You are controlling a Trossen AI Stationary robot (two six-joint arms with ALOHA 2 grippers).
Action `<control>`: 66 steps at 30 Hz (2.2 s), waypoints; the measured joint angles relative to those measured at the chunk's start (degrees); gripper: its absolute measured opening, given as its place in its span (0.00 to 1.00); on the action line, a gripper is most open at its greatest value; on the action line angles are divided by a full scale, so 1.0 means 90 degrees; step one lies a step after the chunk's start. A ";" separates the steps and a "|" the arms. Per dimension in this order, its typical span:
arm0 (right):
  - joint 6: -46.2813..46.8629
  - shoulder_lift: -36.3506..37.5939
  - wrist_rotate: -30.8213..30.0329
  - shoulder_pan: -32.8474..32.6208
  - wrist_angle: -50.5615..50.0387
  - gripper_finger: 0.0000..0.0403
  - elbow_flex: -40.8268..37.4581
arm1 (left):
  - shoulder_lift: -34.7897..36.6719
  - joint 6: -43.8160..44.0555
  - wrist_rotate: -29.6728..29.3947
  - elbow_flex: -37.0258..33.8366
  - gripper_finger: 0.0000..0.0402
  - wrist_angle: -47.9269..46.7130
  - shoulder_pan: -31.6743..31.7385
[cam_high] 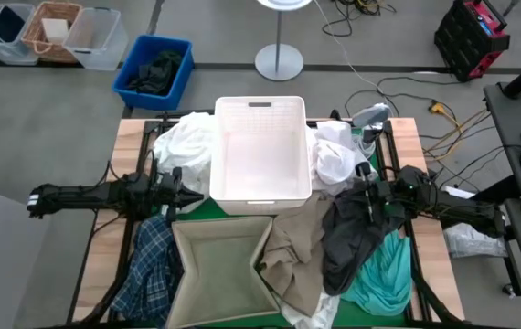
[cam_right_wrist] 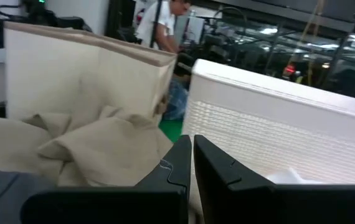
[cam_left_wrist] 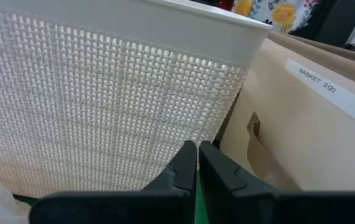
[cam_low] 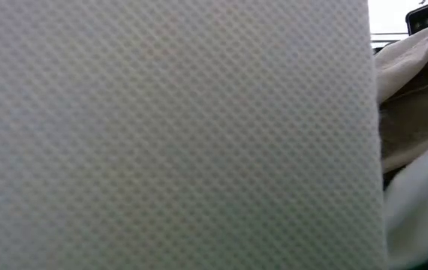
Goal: Sort clothes
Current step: Put the black short pants into the white bin
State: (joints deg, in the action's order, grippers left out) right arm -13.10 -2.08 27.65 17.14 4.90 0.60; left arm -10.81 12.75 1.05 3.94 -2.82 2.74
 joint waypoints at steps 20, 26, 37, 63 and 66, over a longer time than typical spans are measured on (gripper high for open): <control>0.0796 0.0002 -0.0683 0.0013 0.0062 0.03 0.0000 | 0.0002 0.0022 -0.0134 0.0001 0.00 0.0239 -0.0002; 0.0817 0.0008 -0.0909 0.0015 0.0080 0.03 0.0023 | 0.0000 0.0029 0.0290 0.0001 0.00 0.1756 -0.0002; 0.2626 -0.0090 -0.1121 0.0015 0.0107 0.03 0.1218 | -0.0054 -0.0022 -0.0091 0.1092 0.00 0.2276 0.0003; 0.3919 -0.1990 -0.1414 0.0015 -0.0035 0.03 0.2822 | -0.0379 0.1094 -0.1179 0.2887 0.00 0.1482 0.0000; 0.3814 -0.2115 -0.1414 0.0015 -0.0044 0.03 0.2822 | -0.0474 0.1095 -0.1178 0.3133 0.00 0.1480 0.0001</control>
State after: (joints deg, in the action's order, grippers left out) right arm 21.23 -21.11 14.92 17.28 4.51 26.00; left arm -15.07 22.60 -9.55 32.13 10.49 2.74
